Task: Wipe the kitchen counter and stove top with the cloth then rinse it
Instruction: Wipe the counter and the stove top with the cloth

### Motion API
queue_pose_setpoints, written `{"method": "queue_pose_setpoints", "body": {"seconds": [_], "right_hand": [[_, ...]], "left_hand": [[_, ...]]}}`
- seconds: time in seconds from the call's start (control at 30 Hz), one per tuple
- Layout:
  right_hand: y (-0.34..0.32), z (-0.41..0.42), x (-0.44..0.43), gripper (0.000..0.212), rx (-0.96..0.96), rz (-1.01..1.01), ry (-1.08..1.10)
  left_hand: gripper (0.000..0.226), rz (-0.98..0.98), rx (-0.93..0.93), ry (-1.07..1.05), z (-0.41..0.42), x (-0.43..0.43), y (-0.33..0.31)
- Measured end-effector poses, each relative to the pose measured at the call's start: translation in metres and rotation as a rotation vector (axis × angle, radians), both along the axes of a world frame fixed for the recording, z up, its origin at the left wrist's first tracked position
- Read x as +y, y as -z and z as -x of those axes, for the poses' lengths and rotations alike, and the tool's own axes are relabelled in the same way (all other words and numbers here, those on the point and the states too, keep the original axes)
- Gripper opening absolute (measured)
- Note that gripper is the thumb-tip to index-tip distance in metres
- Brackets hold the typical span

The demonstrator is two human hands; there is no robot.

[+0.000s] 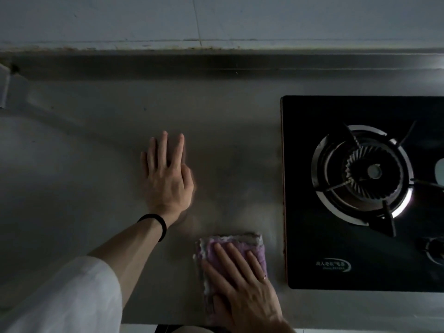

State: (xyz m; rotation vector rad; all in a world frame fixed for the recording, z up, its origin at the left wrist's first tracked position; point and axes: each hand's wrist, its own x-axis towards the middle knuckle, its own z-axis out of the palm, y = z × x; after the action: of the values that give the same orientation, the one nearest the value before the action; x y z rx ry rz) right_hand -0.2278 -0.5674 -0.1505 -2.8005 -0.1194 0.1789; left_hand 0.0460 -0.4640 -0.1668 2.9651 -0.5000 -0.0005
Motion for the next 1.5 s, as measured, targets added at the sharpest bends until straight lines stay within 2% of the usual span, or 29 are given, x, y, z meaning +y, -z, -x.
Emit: {"method": "queue_pose_setpoints", "body": {"seconds": [0.1, 0.23, 0.4, 0.53, 0.77, 0.87, 1.0, 1.27, 1.37, 1.5], "right_hand": [[0.003, -0.055, -0.027, 0.075, 0.001, -0.038, 0.004], [0.006, -0.160, -0.075, 0.068, -0.030, 0.006, 0.074], [0.001, -0.254, -0.115, 0.070, 0.065, 0.081, 0.157], [-0.005, -0.239, -0.100, 0.071, 0.056, 0.056, 0.215], [0.007, -0.072, -0.024, 0.069, -0.035, 0.015, 0.076], [0.007, -0.048, -0.021, 0.064, -0.024, 0.055, 0.023], [0.004, -0.115, -0.051, 0.073, -0.007, 0.000, -0.033], [0.001, -0.328, -0.131, 0.068, 0.047, 0.106, 0.156], [0.002, -0.350, -0.136, 0.068, 0.018, 0.114, 0.174], [0.002, -0.336, -0.154, 0.068, -0.023, 0.128, 0.222]], "left_hand": [[0.070, 0.004, 0.011, -0.005, 0.000, -0.002, -0.003], [0.069, 0.010, 0.004, 0.004, 0.001, -0.001, -0.005], [0.068, -0.003, 0.008, -0.017, 0.000, -0.003, -0.004], [0.068, 0.006, 0.015, -0.015, 0.000, -0.002, -0.004], [0.072, 0.011, 0.026, -0.007, 0.001, -0.002, -0.006], [0.073, 0.007, 0.034, -0.012, 0.000, -0.003, -0.006], [0.073, -0.012, 0.034, 0.005, 0.000, -0.002, -0.005], [0.072, -0.025, 0.003, -0.003, -0.001, 0.000, 0.000], [0.071, -0.023, -0.001, -0.009, -0.001, -0.001, -0.001], [0.072, -0.017, 0.000, -0.005, -0.001, -0.002, -0.001]]}}
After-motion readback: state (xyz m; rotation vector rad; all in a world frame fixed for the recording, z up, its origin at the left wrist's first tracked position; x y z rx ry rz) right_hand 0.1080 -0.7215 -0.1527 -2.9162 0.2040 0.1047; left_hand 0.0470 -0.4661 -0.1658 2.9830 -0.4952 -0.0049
